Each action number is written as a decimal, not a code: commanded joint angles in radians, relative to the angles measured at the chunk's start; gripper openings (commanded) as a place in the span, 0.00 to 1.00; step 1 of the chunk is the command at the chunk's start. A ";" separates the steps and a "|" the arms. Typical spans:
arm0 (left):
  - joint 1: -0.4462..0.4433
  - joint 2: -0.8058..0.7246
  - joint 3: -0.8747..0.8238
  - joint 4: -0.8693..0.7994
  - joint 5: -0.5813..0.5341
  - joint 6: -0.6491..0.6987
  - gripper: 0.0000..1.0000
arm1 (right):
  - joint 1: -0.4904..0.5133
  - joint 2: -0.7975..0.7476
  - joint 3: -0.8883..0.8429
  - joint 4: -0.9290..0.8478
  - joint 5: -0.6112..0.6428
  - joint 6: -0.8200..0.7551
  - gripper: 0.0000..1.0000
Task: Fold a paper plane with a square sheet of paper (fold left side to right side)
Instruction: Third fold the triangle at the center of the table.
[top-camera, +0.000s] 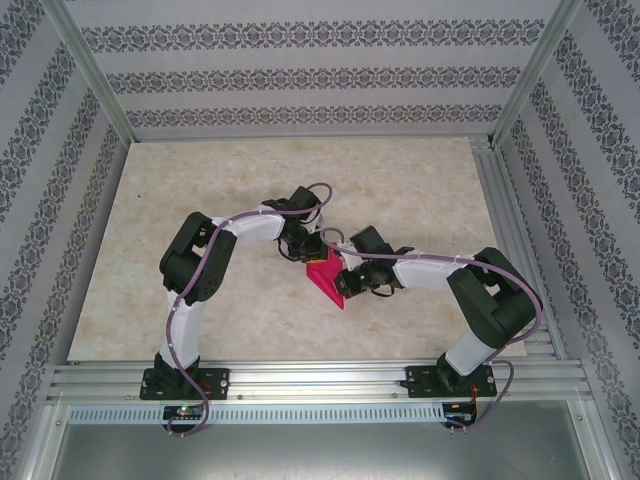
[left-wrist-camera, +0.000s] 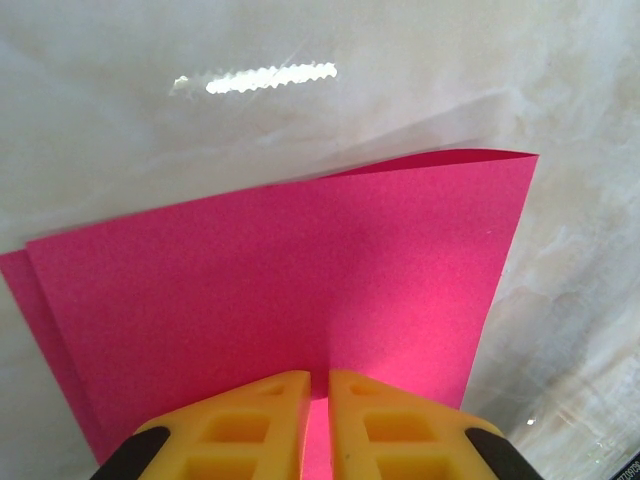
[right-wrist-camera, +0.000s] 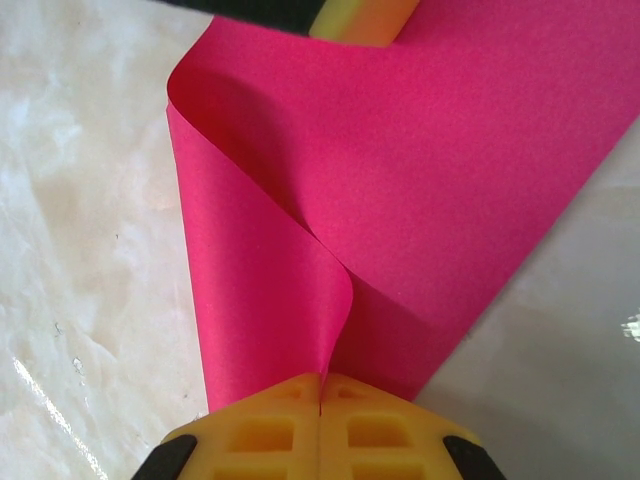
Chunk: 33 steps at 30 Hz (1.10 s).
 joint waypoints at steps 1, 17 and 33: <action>-0.019 0.055 -0.005 -0.025 -0.042 0.021 0.17 | -0.013 0.021 0.023 -0.005 0.014 -0.002 0.00; -0.019 0.054 -0.013 -0.017 -0.043 0.019 0.17 | -0.015 -0.028 0.035 -0.019 0.000 0.002 0.00; -0.020 0.046 -0.013 -0.023 -0.042 0.022 0.17 | -0.015 0.074 0.039 -0.045 0.034 0.000 0.00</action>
